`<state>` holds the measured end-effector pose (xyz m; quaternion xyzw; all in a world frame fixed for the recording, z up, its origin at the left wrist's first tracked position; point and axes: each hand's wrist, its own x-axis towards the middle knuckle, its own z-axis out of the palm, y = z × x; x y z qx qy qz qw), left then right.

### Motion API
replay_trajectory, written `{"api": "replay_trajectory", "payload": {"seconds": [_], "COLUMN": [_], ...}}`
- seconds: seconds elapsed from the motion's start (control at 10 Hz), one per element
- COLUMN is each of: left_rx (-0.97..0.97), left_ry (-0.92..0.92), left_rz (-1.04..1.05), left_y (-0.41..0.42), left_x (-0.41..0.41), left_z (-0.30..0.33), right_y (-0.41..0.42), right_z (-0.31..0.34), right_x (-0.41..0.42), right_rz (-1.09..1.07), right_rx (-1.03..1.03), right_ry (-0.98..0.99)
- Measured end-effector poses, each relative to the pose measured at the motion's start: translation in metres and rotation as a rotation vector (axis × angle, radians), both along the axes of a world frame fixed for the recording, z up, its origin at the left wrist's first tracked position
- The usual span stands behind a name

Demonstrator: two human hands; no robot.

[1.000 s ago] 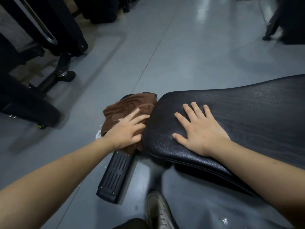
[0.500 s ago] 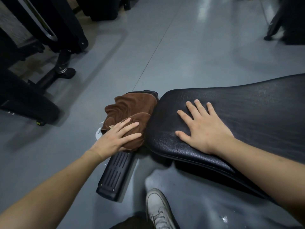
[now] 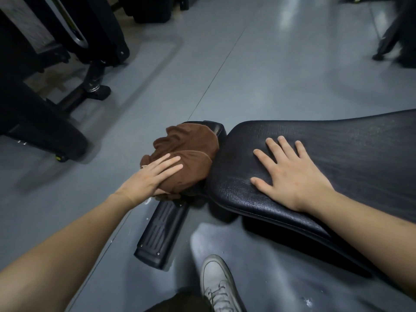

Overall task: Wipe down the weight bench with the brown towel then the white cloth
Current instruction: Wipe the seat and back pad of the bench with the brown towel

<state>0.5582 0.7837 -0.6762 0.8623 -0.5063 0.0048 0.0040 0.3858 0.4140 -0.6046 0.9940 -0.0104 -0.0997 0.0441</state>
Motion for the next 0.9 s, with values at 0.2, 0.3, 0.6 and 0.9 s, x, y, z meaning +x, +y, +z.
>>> {"api": "replay_trajectory", "payload": {"seconds": [0.2,0.3,0.6,0.9], "left_rx": [-0.004,-0.017,-0.025,-0.091], "left_ry": [0.112,0.109,-0.021,-0.082], "left_rz": [0.202,0.207,0.058,-0.007], "left_y": [0.016,0.01,-0.029,-0.041], "left_x": [0.006,-0.001,-0.032,-0.033], "left_z": [-0.003,-0.008,-0.005,-0.014], "right_y": [-0.001,-0.001,0.0,0.001], "right_z": [-0.001,-0.002,-0.002,-0.001], "right_x": [0.0,0.0,0.0,0.0], "right_rz": [0.002,0.002,-0.002,-0.008], "right_rx": [-0.003,-0.01,-0.016,-0.028], "right_ry": [0.001,-0.003,-0.009,-0.015]}}
